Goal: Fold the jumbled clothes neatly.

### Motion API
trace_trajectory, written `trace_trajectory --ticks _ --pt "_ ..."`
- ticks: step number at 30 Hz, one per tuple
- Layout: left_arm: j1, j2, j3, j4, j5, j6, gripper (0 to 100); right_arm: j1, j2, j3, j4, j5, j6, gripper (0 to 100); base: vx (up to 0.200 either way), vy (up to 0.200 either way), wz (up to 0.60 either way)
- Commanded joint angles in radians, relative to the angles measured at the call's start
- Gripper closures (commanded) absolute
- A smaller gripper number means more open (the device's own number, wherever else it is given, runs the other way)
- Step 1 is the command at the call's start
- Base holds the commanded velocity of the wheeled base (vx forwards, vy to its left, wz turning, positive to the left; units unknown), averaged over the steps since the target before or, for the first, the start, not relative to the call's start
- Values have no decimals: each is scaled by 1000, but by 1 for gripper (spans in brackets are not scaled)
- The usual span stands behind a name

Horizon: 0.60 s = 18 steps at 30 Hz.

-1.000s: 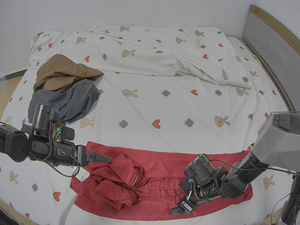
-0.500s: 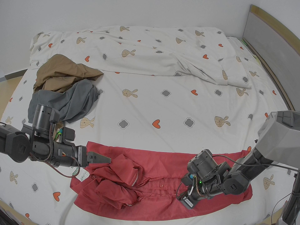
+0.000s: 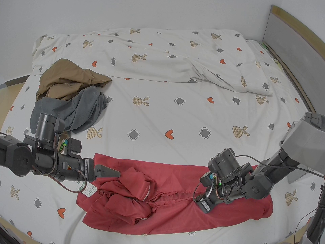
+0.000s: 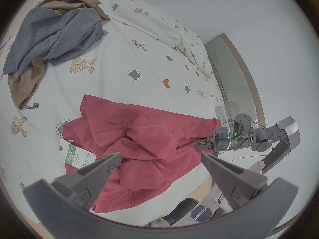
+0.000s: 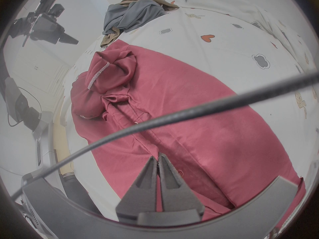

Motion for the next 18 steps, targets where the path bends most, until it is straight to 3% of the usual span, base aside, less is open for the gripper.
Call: trace_trajectory --ticks 1,12,13,18 --pt "-8 4 1 0 0 -1 0 -3 5 -7 1 1 -1 100 0 0 0" --pt "-49 29 18 -8 0 1 0 18 -3 35 7 -4 -7 100 0 0 0" --pt "-49 29 18 -8 0 1 0 18 -3 35 7 -4 -7 0 0 0 0" --pt "-58 19 26 -8 -1 1 0 -3 -11 49 0 -6 2 0 0 0 0"
